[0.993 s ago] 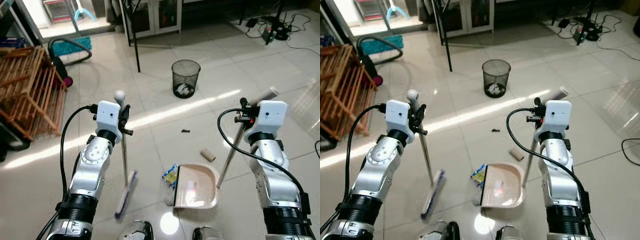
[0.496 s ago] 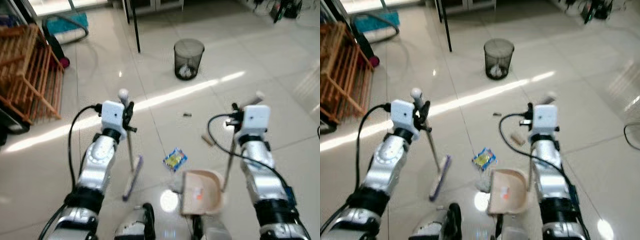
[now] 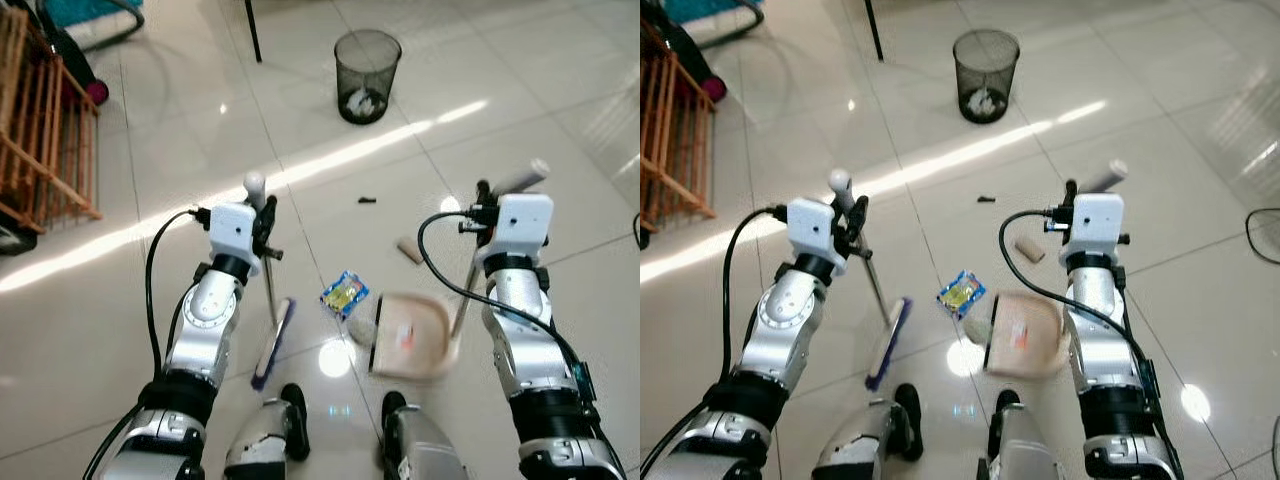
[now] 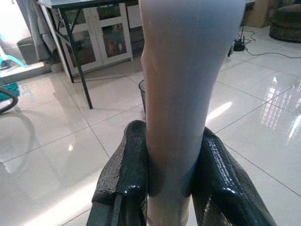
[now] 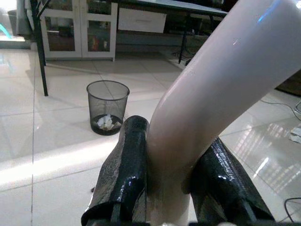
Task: Sweep floor
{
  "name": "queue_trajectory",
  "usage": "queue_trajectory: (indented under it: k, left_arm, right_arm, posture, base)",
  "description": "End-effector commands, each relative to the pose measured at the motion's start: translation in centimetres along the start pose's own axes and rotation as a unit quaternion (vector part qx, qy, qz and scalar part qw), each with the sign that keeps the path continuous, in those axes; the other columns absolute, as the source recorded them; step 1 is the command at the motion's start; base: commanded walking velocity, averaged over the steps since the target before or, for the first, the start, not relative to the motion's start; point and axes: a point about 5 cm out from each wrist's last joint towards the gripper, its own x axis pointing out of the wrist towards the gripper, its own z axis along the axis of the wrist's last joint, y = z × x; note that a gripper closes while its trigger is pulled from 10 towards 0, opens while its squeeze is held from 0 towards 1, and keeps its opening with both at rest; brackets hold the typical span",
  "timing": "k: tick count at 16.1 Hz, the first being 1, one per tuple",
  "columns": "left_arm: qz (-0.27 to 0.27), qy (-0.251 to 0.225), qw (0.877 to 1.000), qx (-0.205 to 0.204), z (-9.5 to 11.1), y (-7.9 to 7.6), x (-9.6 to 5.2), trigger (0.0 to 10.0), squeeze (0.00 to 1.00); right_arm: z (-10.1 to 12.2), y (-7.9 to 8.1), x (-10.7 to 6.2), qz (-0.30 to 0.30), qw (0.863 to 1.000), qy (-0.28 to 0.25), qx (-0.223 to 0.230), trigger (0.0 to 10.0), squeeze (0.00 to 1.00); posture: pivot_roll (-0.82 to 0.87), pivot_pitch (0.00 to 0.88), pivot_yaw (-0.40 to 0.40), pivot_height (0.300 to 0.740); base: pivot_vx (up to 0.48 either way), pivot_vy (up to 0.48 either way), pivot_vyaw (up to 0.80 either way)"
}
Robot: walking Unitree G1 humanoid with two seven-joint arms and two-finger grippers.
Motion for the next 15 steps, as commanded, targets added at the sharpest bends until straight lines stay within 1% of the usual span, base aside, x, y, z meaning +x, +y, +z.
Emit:
queue_trajectory:
  k: [1,2,3,4,6,9,10,11,12,13,14,15]
  left_arm:
    - [0.005,0.023,1.000,0.000,-1.3,0.1,-0.9,10.0,0.00]
    - [0.007,0.022,1.000,-0.001,-1.2,0.2,-0.8,10.0,0.00]
    - [0.010,0.021,1.000,-0.003,-1.1,0.3,-0.7,10.0,0.00]
    - [0.010,0.021,1.000,-0.002,-1.1,0.4,-0.5,10.0,0.00]
    - [0.012,0.020,1.000,0.000,-1.0,0.6,-0.2,10.0,0.00]
    - [0.016,0.022,1.000,0.006,-0.8,0.9,0.4,10.0,0.00]
    - [0.012,0.022,1.000,0.010,-0.7,0.7,0.9,10.0,0.00]
    - [0.005,0.019,1.000,0.011,-0.5,0.5,1.1,10.0,0.00]
    - [-0.013,0.008,1.000,0.000,-0.1,0.0,1.5,10.0,0.00]
    - [-0.025,0.004,1.000,-0.002,0.1,-0.4,1.7,10.0,0.00]
    - [-0.061,-0.009,0.998,-0.016,0.8,-1.8,2.5,10.0,0.00]
    - [-0.069,-0.013,0.997,-0.021,1.1,-2.2,2.8,10.0,0.00]
  right_arm:
    - [0.0,-0.2,-0.1,-0.008,1.000,-0.005,0.019,10.0,0.00]
    - [-0.4,0.3,-0.2,-0.008,0.999,0.008,0.045,10.0,0.00]
    - [-0.4,1.0,-0.3,-0.001,0.998,0.011,0.056,10.0,0.00]
    - [-0.3,1.6,-0.2,0.010,0.998,0.008,0.055,10.0,0.00]
    - [0.3,2.2,0.1,0.022,0.998,-0.005,0.054,10.0,0.00]
    - [0.1,1.6,0.5,0.014,0.999,-0.003,0.042,10.0,0.00]
    - [-0.2,1.3,0.6,0.007,1.000,-0.001,0.028,10.0,0.00]
    - [-0.4,1.2,0.6,0.001,1.000,0.000,0.022,10.0,0.00]
    - [-0.7,1.2,0.5,-0.006,1.000,0.003,0.015,10.0,0.00]
    - [-1.0,1.3,0.5,-0.009,1.000,0.007,0.017,10.0,0.00]
    - [-1.9,1.9,0.3,-0.012,1.000,0.025,0.011,10.0,0.00]
    - [-2.2,2.1,0.2,-0.014,0.999,0.030,0.009,10.0,0.00]
  posture:
    - [0.03,0.361,0.079,0.740]
    - [0.03,0.357,0.078,0.740]
    - [0.03,0.347,0.076,0.740]
    - [0.03,0.342,0.076,0.740]
    - [0.02,0.334,0.072,0.740]
    - [0.02,0.325,0.068,0.740]
    - [0.02,0.324,0.067,0.740]
    - [0.03,0.316,0.068,0.740]
    - [0.03,0.308,0.070,0.740]
    - [0.03,0.300,0.072,0.740]
    - [0.04,0.301,0.073,0.740]
    - [0.05,0.301,0.073,0.740]
  base:
    - [0.000,0.000,0.00]
    - [0.000,0.000,0.00]
    - [0.000,0.000,0.00]
    - [0.000,0.000,0.00]
    - [0.000,0.000,0.00]
    - [0.000,0.000,0.00]
    - [0.000,0.000,0.00]
    - [0.000,0.000,0.00]
    - [0.000,0.000,0.00]
    - [0.000,0.000,0.00]
    - [0.000,0.000,0.00]
    - [0.000,0.000,0.00]
